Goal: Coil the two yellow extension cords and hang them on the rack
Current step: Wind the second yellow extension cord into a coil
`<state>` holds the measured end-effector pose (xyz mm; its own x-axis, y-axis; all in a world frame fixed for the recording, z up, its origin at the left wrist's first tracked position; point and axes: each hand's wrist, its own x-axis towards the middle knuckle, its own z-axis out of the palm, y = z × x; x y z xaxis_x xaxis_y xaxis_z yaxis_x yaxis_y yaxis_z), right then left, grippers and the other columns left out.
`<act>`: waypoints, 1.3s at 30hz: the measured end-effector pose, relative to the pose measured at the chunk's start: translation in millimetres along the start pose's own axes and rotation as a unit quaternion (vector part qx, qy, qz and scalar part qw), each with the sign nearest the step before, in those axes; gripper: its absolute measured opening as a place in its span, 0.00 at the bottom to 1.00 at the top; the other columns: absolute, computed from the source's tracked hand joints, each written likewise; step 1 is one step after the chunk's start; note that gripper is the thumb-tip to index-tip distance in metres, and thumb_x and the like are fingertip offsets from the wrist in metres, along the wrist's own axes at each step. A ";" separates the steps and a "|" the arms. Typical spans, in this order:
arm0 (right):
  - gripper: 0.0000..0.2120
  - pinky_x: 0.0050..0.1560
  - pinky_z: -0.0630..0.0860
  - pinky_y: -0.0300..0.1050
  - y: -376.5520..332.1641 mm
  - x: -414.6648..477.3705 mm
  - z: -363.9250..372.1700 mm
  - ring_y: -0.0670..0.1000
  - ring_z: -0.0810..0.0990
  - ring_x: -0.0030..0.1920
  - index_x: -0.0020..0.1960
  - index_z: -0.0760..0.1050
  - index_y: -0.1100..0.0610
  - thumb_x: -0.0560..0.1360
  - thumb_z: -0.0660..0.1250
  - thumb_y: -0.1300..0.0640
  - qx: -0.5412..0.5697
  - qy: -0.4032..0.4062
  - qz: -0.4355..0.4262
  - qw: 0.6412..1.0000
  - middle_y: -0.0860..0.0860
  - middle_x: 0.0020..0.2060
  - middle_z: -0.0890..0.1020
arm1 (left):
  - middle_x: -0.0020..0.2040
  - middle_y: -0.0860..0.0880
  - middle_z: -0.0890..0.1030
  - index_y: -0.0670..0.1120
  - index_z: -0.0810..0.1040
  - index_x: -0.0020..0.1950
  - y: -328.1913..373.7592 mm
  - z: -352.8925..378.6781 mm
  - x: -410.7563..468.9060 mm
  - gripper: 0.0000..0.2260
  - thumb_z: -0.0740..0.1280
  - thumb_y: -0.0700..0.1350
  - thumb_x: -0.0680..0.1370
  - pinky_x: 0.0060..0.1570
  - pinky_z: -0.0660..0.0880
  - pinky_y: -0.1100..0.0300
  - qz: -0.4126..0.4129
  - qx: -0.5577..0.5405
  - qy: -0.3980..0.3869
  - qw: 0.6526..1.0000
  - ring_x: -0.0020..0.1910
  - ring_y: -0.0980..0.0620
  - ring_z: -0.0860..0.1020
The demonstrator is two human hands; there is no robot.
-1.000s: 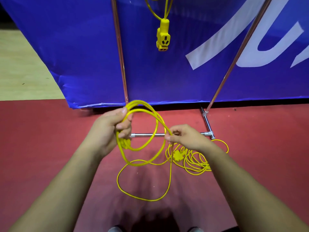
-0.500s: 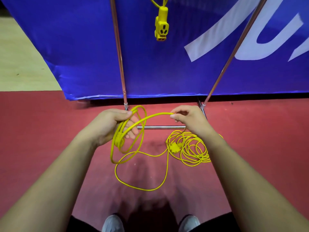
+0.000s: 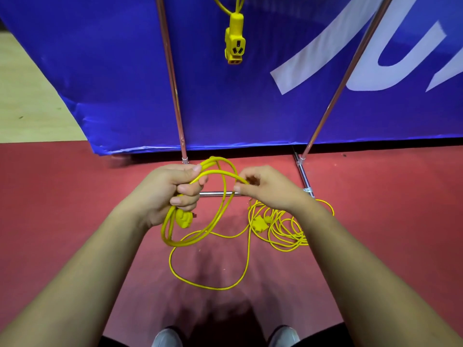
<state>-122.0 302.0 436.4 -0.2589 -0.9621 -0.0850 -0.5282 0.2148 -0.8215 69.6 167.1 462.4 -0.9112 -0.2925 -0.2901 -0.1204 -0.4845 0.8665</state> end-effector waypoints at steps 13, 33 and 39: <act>0.02 0.39 0.72 0.39 7.2 0.8 -16.0 0.45 0.76 0.33 0.44 0.82 0.60 0.72 0.73 0.64 0.095 0.105 0.000 0.990 0.54 0.31 0.79 | 0.31 0.38 0.77 0.35 0.78 0.43 3.6 -16.4 -13.6 0.13 0.60 0.43 0.75 0.23 0.71 0.59 -0.070 0.064 0.044 0.995 0.22 0.44 0.73; 0.06 0.34 0.64 0.34 41.0 11.6 -0.9 0.39 0.69 0.30 0.40 0.76 0.53 0.75 0.70 0.60 -0.039 0.055 0.024 0.997 0.44 0.30 0.73 | 0.25 0.49 0.65 0.44 0.72 0.37 7.2 -6.0 -17.0 0.13 0.60 0.49 0.78 0.27 0.75 0.58 0.021 -0.010 0.000 1.000 0.27 0.46 0.75; 0.14 0.33 0.63 0.45 109.5 0.8 13.9 0.49 0.65 0.32 0.36 0.69 0.52 0.76 0.68 0.63 -0.021 0.042 0.169 0.984 0.48 0.30 0.68 | 0.22 0.50 0.64 0.43 0.73 0.38 11.9 -7.1 -22.9 0.15 0.55 0.48 0.80 0.20 0.54 0.65 0.033 -0.048 0.006 0.998 0.14 0.57 0.61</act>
<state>-168.8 322.5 338.6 -0.4911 -0.8172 -0.3016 -0.4329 0.5294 -0.7296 91.9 162.2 476.5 -0.9113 -0.3355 -0.2386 -0.0210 -0.5409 0.8408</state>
